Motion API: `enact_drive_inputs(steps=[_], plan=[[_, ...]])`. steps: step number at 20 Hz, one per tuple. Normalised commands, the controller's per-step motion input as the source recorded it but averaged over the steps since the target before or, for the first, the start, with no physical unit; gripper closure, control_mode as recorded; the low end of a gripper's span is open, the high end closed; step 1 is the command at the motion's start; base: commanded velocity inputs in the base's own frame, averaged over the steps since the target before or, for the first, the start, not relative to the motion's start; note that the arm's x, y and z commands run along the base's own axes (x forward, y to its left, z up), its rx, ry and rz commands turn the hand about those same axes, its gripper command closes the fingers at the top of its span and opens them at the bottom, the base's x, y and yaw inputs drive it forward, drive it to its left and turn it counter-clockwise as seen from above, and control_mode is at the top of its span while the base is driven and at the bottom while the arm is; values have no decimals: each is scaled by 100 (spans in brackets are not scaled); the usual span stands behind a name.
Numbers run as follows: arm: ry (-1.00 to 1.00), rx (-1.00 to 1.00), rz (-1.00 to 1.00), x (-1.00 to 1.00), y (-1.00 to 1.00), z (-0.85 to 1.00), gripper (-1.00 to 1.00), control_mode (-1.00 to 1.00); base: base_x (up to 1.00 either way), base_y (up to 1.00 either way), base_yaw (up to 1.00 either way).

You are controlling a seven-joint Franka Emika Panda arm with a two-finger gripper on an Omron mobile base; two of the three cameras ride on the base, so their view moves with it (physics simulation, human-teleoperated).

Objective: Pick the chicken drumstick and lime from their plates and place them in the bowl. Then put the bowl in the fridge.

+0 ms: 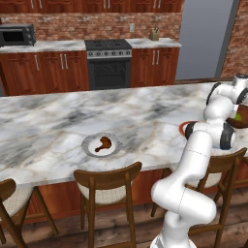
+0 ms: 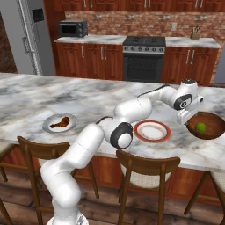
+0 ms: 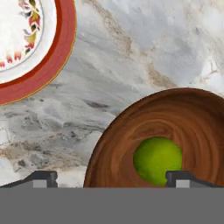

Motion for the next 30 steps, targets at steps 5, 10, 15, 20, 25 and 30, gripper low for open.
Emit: enact_drive_inputs(steps=[5,10,15,20,25,30], plan=[[0,7,-1,-12,6,75,-100,-100,0,0,0],[0,12,-15,-46,40,33,-100,-100,0,0,0],[0,16,-23,-49,51,18,-100,-100,0,0,0],[2,4,-22,-45,57,7,-100,-100,0,0,0],[3,0,-20,-43,63,0,-100,-100,0,0,0],[0,0,-16,-44,69,-7,-100,-100,0,0,0]])
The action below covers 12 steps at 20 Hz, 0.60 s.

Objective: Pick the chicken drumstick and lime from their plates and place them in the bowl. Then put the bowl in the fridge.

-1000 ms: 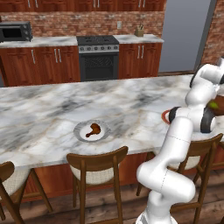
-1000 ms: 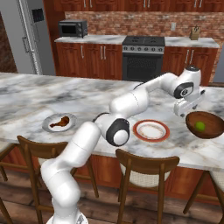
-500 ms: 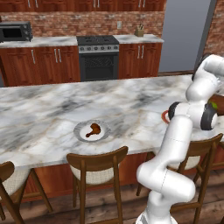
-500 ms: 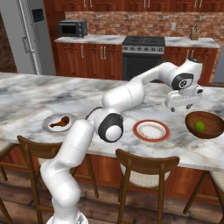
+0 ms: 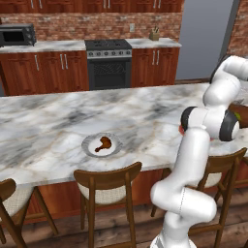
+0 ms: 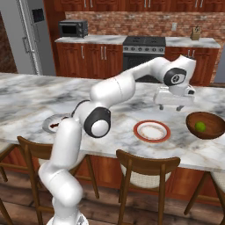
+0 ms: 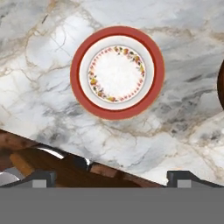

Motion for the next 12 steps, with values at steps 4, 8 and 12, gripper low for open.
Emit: enact_drive_inputs(steps=[4,8,12], plan=[[0,-1,-13,-42,72,-13,-100,-100,0,0,0],[0,-6,-11,-30,76,-16,-100,-100,0,0,0],[-1,-18,-6,-9,82,-9,-100,-100,0,0,0]])
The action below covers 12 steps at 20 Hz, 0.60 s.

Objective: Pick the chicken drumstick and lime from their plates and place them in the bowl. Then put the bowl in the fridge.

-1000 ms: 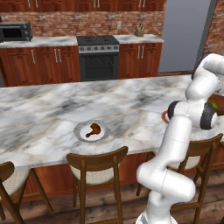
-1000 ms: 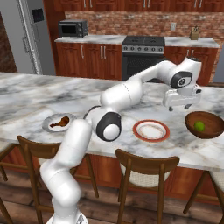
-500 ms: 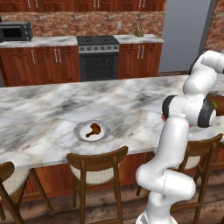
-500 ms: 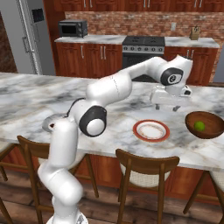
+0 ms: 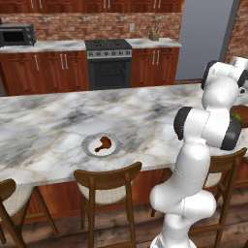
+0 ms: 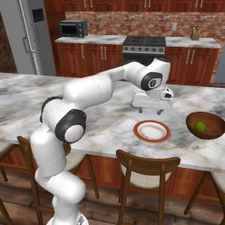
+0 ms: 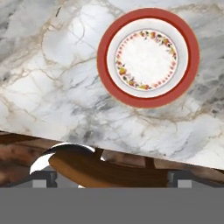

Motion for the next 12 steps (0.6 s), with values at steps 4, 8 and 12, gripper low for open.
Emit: enact_drive_inputs(steps=[4,8,12], plan=[[0,-24,-1,0,85,-2,-100,-100,0,0,0],[0,-10,-2,0,90,-1,-100,-100,0,0,0],[2,0,-7,0,86,-3,-100,-100,0,0,0]])
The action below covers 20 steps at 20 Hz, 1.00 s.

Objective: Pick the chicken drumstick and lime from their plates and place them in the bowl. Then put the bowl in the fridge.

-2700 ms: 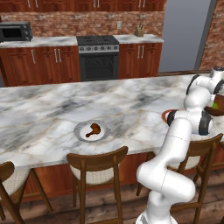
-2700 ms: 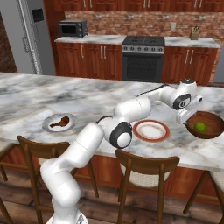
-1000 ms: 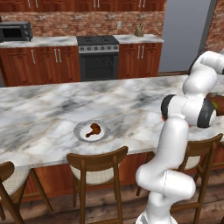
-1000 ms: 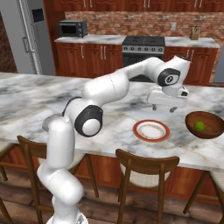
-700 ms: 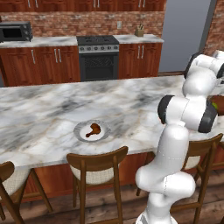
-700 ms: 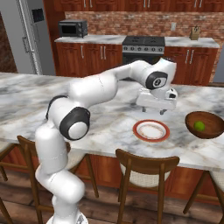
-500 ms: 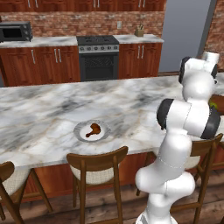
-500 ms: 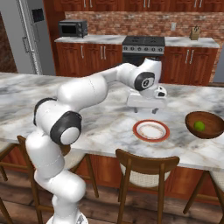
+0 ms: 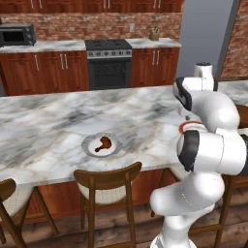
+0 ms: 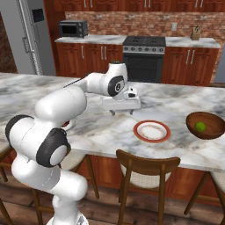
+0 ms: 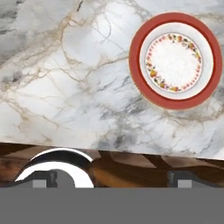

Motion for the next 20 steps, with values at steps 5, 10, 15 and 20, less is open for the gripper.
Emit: enact_drive_inputs(steps=[5,10,15,20], plan=[[4,0,-7,0,83,-4,-100,-100,0,0,0],[5,1,-23,0,67,0,-100,-100,0,0,0],[1,4,-12,0,76,-2,-100,-100,0,0,0],[0,13,-3,-1,73,-5,-100,-100,0,0,0]])
